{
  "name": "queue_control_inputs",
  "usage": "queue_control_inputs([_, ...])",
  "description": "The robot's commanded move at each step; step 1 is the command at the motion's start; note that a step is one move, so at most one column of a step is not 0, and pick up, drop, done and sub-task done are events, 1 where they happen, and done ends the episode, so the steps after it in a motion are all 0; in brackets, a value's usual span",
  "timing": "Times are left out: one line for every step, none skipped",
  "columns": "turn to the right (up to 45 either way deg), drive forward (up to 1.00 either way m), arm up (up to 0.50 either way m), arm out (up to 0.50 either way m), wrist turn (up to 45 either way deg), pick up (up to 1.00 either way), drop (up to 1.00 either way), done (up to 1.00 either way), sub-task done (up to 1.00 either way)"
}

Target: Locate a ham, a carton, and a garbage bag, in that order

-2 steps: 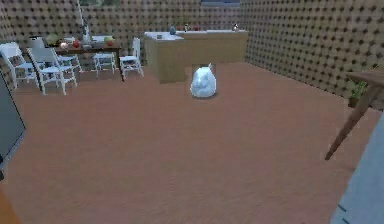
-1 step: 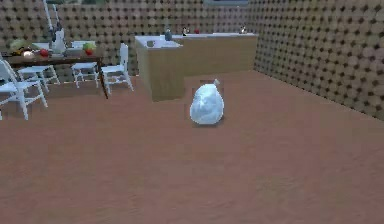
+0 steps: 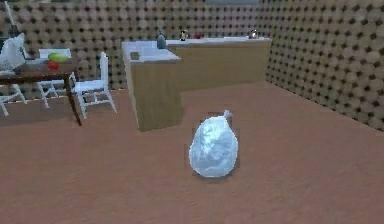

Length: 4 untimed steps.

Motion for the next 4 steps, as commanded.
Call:
queue_control_inputs([-6.0,0.0,0.0,0.0,0.0,0.0,0.0,0.0,0.0])
queue_control_inputs([0.0,0.7,0.0,0.0,0.0,0.0,0.0,0.0,0.0])
queue_control_inputs([21.0,0.0,0.0,0.0,0.0,0.0,0.0,0.0,0.0])
queue_control_inputs([0.0,0.0,0.0,0.0,0.0,0.0,0.0,1.0,0.0])
